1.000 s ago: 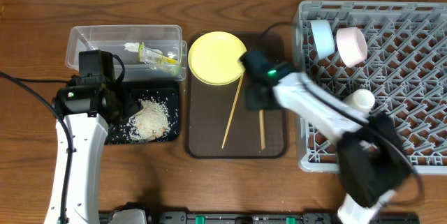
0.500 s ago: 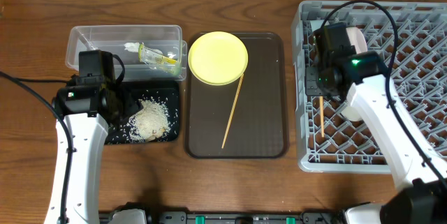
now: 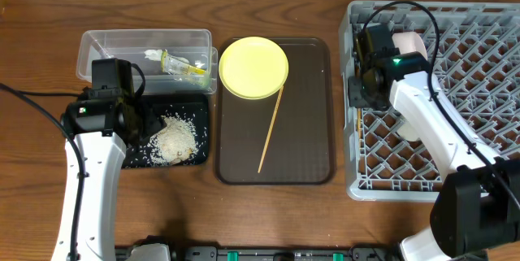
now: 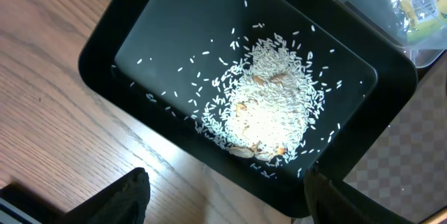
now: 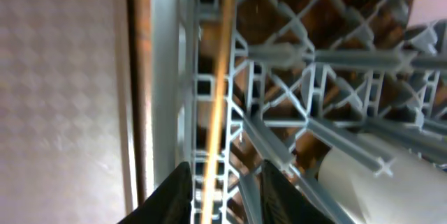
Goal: Sort waste into correct bins and load items into the dishwasher rack
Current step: 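Reach the right gripper back to the remaining chopstick and grasp it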
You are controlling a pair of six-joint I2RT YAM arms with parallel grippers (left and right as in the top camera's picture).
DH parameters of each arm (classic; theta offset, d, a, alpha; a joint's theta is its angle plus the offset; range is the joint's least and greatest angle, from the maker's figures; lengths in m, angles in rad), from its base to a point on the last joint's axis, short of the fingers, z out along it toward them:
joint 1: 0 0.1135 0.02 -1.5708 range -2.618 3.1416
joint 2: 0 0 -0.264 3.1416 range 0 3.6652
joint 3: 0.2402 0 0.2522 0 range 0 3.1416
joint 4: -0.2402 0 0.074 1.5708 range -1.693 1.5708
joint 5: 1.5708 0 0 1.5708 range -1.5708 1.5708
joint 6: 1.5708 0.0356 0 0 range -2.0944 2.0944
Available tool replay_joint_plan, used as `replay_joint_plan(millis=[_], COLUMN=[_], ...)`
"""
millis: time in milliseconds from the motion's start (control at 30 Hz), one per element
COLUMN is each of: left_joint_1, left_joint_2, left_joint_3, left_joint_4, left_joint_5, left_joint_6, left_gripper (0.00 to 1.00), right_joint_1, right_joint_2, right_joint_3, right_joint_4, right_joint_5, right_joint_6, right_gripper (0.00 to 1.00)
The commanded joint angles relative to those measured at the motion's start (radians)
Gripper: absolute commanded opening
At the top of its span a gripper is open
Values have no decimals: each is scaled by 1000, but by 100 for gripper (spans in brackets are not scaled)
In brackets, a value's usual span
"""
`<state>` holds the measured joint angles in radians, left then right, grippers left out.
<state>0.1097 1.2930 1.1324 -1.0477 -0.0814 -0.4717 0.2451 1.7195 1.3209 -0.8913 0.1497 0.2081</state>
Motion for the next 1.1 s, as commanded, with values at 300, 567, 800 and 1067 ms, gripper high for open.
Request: replay_joint_plan(millis=[300,567,800,1067], left_joint_1=[4,4,4,4], left_joint_2=[-2,-2,-2,-2], left_joint_3=[4,4,4,4], left_joint_4=[-3,-2,-3,-3], left_joint_5=[-5,-5,-5,-5], left_joint_6=[-2,-2,-2,-2], left_gripper=[73,73,74,74], right_joint_1=[125,337,459,497], right_joint_2=[-118,24,199,333], right_joint_3=[11,11,11,11], right_joint_4=[232,228,233,240], right_joint_5=[-336,-240,-136,-89], right_joint_6=[1,125,297,393], right_gripper=[43,45,47,33])
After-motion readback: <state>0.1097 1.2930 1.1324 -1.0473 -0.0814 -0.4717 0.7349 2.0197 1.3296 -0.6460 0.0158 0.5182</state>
